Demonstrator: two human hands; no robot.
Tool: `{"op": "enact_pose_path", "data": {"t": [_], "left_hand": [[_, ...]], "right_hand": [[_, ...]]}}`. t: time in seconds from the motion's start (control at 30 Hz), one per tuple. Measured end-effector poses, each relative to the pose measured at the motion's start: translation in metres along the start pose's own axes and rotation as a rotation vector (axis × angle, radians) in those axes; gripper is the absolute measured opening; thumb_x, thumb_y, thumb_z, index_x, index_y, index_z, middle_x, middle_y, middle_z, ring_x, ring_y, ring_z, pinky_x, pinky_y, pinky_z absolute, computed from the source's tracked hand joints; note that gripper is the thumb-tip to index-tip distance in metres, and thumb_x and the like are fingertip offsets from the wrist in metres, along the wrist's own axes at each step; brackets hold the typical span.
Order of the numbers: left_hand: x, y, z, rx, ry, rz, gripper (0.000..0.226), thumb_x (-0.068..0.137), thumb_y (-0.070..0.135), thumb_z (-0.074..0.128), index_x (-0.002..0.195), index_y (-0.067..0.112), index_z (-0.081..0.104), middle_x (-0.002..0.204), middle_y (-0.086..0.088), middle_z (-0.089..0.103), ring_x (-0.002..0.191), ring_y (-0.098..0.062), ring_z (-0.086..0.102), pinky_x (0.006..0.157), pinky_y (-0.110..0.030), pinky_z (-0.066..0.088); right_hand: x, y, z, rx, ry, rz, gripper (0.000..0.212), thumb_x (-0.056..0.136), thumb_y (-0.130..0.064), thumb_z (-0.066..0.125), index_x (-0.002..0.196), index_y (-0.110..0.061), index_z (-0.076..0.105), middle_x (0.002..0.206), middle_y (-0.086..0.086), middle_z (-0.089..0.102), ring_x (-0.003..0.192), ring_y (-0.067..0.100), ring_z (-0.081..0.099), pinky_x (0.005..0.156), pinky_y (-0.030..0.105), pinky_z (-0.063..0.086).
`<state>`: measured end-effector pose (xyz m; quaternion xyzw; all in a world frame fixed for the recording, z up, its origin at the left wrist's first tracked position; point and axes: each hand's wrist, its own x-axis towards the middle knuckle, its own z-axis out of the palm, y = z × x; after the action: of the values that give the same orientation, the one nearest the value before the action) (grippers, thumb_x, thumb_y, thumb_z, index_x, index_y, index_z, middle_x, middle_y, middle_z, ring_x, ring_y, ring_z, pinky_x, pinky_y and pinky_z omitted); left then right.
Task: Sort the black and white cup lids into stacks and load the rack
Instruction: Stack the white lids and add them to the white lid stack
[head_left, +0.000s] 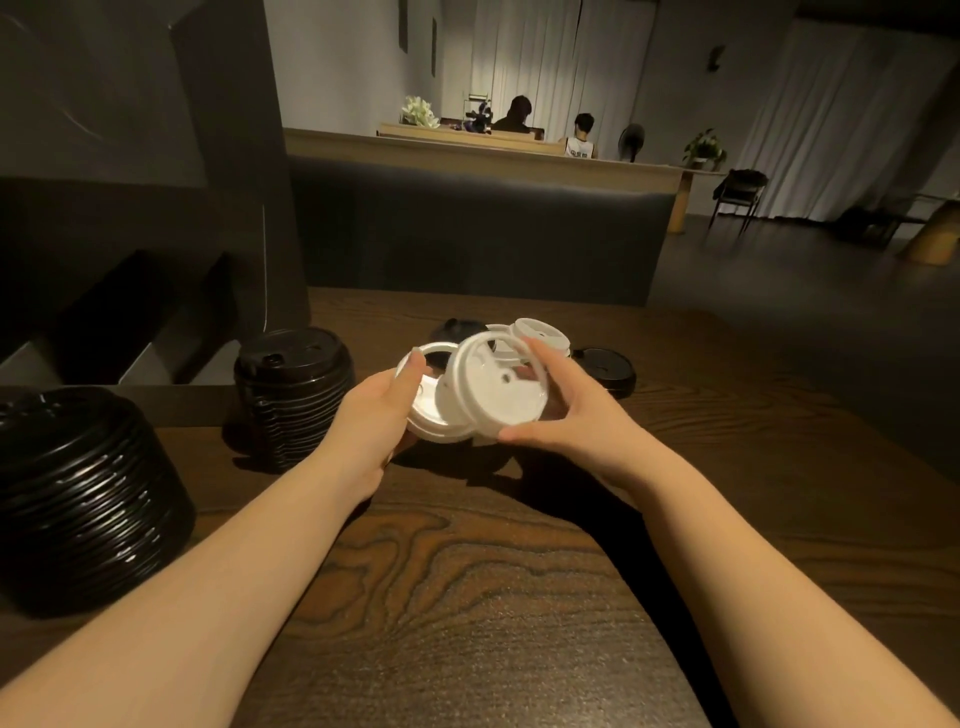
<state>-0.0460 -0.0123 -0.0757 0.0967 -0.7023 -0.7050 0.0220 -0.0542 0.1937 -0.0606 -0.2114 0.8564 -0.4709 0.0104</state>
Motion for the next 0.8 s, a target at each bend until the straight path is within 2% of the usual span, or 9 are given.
{"op": "enact_pose_path", "data": {"t": [0.07, 0.17, 0.33, 0.43, 0.53, 0.63, 0.8], "left_hand": [[0.0, 0.002, 0.003, 0.027, -0.013, -0.031, 0.046, 0.092, 0.06, 0.041, 0.111, 0.026, 0.066, 0.11, -0.002, 0.068, 0.109, -0.023, 0.06, 0.104, -0.045, 0.043], [-0.002, 0.004, 0.007, 0.025, -0.015, -0.102, 0.056, 0.093, 0.062, 0.034, 0.12, 0.023, 0.062, 0.117, -0.004, 0.066, 0.114, -0.025, 0.058, 0.107, -0.044, 0.041], [-0.007, 0.003, 0.009, -0.072, -0.134, -0.102, 0.062, 0.094, 0.062, 0.025, 0.102, 0.021, 0.071, 0.107, -0.009, 0.072, 0.107, -0.024, 0.064, 0.105, -0.041, 0.043], [-0.01, 0.002, 0.007, -0.015, -0.177, -0.067, 0.061, 0.079, 0.068, 0.044, 0.108, 0.019, 0.068, 0.111, -0.008, 0.07, 0.109, -0.024, 0.062, 0.105, -0.039, 0.041], [-0.014, 0.0, 0.004, -0.015, -0.23, 0.009, 0.052, 0.078, 0.044, 0.066, 0.121, 0.015, 0.059, 0.111, -0.009, 0.068, 0.106, -0.023, 0.063, 0.095, -0.035, 0.048], [-0.015, 0.0, 0.004, -0.044, -0.232, 0.038, 0.036, 0.078, 0.032, 0.07, 0.11, 0.021, 0.06, 0.11, -0.009, 0.069, 0.105, -0.023, 0.063, 0.094, -0.036, 0.049], [-0.013, -0.002, 0.004, -0.095, -0.2, 0.057, 0.026, 0.085, 0.029, 0.067, 0.109, 0.023, 0.06, 0.106, -0.006, 0.071, 0.104, -0.021, 0.065, 0.094, -0.037, 0.05]], "right_hand": [[0.0, -0.004, 0.01, -0.041, -0.08, -0.02, 0.09, 0.072, -0.033, 0.082, 0.141, -0.046, 0.026, 0.145, -0.022, 0.034, 0.132, 0.001, 0.034, 0.108, 0.027, 0.031], [0.001, -0.005, 0.016, -0.067, -0.081, -0.032, 0.092, 0.072, -0.034, 0.082, 0.144, -0.042, 0.025, 0.15, -0.017, 0.031, 0.135, 0.003, 0.03, 0.111, 0.031, 0.029], [-0.001, -0.005, 0.017, -0.114, -0.167, -0.048, 0.093, 0.073, -0.028, 0.082, 0.144, -0.043, 0.024, 0.15, -0.016, 0.031, 0.137, 0.004, 0.028, 0.113, 0.033, 0.031], [-0.001, -0.007, 0.019, -0.132, -0.189, -0.032, 0.093, 0.074, -0.029, 0.081, 0.144, -0.044, 0.022, 0.152, -0.016, 0.028, 0.136, 0.004, 0.028, 0.111, 0.03, 0.03], [-0.003, -0.008, 0.019, -0.111, -0.172, -0.033, 0.094, 0.073, -0.027, 0.082, 0.144, -0.044, 0.023, 0.151, -0.015, 0.029, 0.136, 0.008, 0.032, 0.111, 0.032, 0.033], [-0.004, -0.01, 0.02, -0.077, -0.163, -0.04, 0.094, 0.072, -0.025, 0.082, 0.144, -0.044, 0.023, 0.151, -0.013, 0.03, 0.137, 0.01, 0.032, 0.113, 0.04, 0.034], [-0.003, -0.011, 0.023, -0.01, -0.148, -0.051, 0.092, 0.073, -0.024, 0.082, 0.136, -0.054, 0.022, 0.151, -0.017, 0.029, 0.138, 0.006, 0.029, 0.114, 0.039, 0.031]]}}
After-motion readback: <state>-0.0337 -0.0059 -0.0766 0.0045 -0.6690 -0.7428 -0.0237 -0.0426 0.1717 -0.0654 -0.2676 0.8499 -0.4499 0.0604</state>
